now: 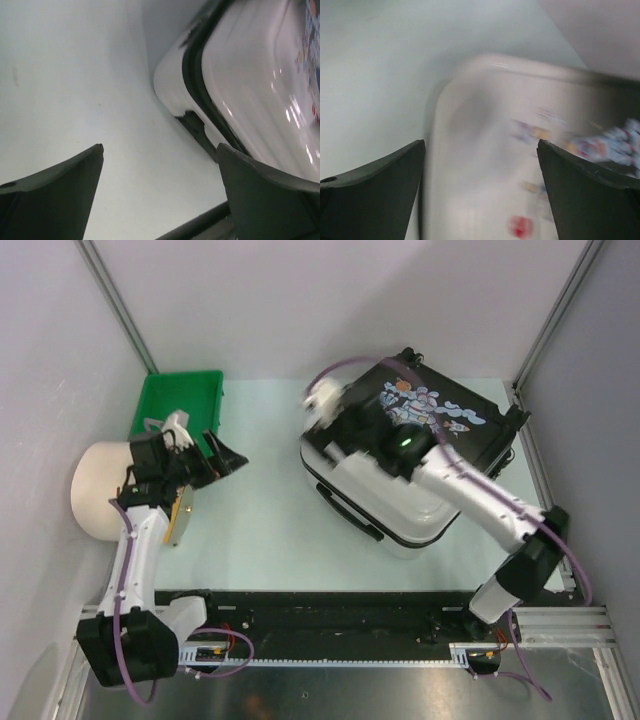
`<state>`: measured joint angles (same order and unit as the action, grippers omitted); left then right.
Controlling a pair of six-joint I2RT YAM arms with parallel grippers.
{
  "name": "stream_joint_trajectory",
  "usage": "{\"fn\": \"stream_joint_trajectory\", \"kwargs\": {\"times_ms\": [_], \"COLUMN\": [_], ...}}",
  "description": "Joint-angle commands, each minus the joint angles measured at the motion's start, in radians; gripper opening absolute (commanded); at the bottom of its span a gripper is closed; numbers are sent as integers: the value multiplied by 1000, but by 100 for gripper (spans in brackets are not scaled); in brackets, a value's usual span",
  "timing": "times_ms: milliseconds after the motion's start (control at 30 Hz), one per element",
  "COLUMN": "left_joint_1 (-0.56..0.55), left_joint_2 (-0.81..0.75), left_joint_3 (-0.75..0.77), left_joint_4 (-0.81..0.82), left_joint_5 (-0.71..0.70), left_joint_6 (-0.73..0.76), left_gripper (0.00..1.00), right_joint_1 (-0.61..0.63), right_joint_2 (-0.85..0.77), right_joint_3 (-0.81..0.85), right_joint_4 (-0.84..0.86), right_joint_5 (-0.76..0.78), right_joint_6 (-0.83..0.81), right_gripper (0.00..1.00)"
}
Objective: Open, take out, and arrange the luggage
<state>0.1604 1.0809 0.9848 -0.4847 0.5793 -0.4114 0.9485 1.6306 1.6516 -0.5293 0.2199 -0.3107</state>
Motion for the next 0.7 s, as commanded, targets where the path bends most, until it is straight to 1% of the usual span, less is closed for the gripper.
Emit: {"fn": "stream_joint_trajectory", "kwargs": {"times_ms": [0, 33, 67, 133, 167, 200, 233, 267, 300, 367, 400, 433, 500, 533, 567, 600, 667], "left_joint_1": [-96, -129, -203, -263, -310, -329, -344, -361, -366, -372, -377, -383, -392, -400, -403, -404, -406], "left_joint_2": [-110, -117, -125, -124, -115, -108, -87, -75, -61, -26, -15, -3, 1, 1, -2, -3, -4], "left_joint_3": [-139, -155, -170, -201, -205, -209, -207, -204, -198, -192, -190, -190, -201, -207, -212, -224, -235], "left_joint_4": [147, 153, 167, 193, 218, 230, 242, 257, 267, 285, 291, 297, 319, 334, 343, 350, 365], "left_joint_5": [99, 97, 87, 77, 67, 60, 56, 54, 57, 70, 83, 96, 111, 113, 113, 114, 114], "left_joint_6": [-30, -24, -15, -10, -7, -7, -7, -13, -20, -33, -36, -40, -47, -50, -61, -64, -72], "left_gripper": [100, 100, 100, 100, 100, 100, 100, 100, 100, 100, 100, 100, 100, 100, 100, 100, 100], "right_joint_1": [-333, -391, -533, -684, -765, -933, -1018, -1090, -1242, -1362, -1451, -1488, -1533, -1553, -1553, -1553, -1550], "right_joint_2": [-208, -230, -248, -303, -322, -336, -345, -341, -330, -272, -247, -217, -135, -109, -59, -39, -6], "right_joint_3": [45, 43, 42, 2, -24, -50, -96, -110, -124, -139, -139, -139, -139, -141, -144, -151, -199], "right_joint_4": [-73, -87, -104, -150, -164, -197, -222, -247, -303, -380, -411, -440, -527, -561, -633, -659, -693], "right_joint_5": [-295, -339, -422, -493, -576, -623, -667, -747, -784, -859, -887, -924, -950, -968, -979, -991, -1048], "right_joint_6": [22, 19, 9, -45, -68, -135, -169, -207, -276, -344, -378, -455, -534, -609, -655, -689, -749], "right_gripper": [100, 100, 100, 100, 100, 100, 100, 100, 100, 100, 100, 99, 97, 95, 93, 89, 86]}}
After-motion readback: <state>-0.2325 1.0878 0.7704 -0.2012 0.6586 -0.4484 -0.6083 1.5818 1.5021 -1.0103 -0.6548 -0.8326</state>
